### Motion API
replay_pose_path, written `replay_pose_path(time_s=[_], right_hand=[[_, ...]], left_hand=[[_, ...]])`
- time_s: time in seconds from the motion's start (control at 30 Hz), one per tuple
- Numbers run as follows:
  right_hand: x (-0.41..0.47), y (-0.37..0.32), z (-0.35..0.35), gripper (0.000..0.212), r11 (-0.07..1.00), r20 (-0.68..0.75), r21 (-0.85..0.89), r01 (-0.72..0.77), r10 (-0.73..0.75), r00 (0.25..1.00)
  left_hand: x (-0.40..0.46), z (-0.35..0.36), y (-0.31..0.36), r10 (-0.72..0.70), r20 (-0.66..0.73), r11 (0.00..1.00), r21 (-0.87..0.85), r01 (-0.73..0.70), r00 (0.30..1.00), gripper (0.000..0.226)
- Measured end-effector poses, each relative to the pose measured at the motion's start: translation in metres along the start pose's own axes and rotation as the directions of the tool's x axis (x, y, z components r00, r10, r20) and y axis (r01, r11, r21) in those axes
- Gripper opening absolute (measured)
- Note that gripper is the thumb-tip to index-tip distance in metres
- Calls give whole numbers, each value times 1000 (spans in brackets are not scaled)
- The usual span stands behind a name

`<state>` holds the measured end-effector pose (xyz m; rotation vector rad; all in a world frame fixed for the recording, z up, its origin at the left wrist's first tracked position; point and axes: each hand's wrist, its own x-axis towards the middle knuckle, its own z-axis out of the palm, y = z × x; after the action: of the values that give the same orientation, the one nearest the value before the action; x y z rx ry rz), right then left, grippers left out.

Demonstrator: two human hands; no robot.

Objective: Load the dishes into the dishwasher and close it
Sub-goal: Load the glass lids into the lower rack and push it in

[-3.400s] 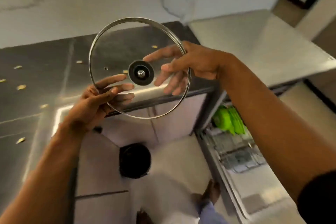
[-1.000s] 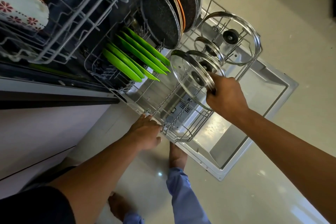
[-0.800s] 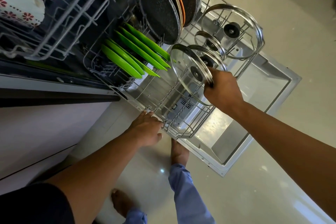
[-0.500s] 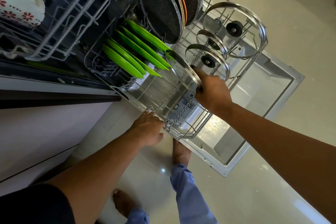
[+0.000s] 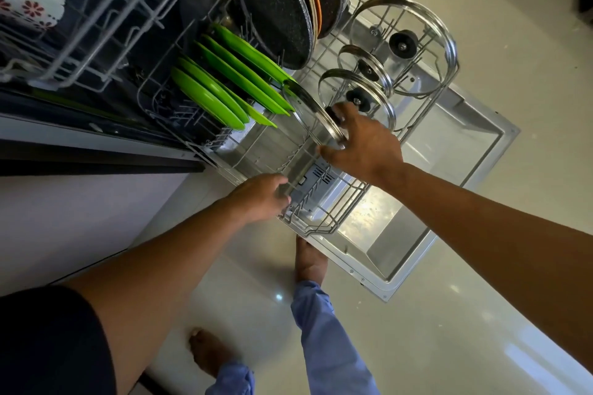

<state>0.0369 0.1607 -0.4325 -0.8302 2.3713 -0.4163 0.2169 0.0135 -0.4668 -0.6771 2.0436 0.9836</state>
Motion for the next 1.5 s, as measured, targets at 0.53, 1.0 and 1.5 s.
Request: replay_pose_path(time_s=[0.53, 1.0, 1.5], right_hand=[[-142, -217, -187, 50, 887, -377, 313, 339, -212, 902], [-501, -573, -151, 39, 393, -256, 623, 676, -715, 651], [-736, -722, 99, 34, 441, 597, 582, 683, -802, 10]], left_hand=[[-279, -159, 124, 37, -405, 734, -609, -300, 913, 34], [-789, -34, -57, -370, -851, 478, -519, -709, 374, 41], [-995, 336, -230, -902, 20, 170, -901, -399, -431, 46]])
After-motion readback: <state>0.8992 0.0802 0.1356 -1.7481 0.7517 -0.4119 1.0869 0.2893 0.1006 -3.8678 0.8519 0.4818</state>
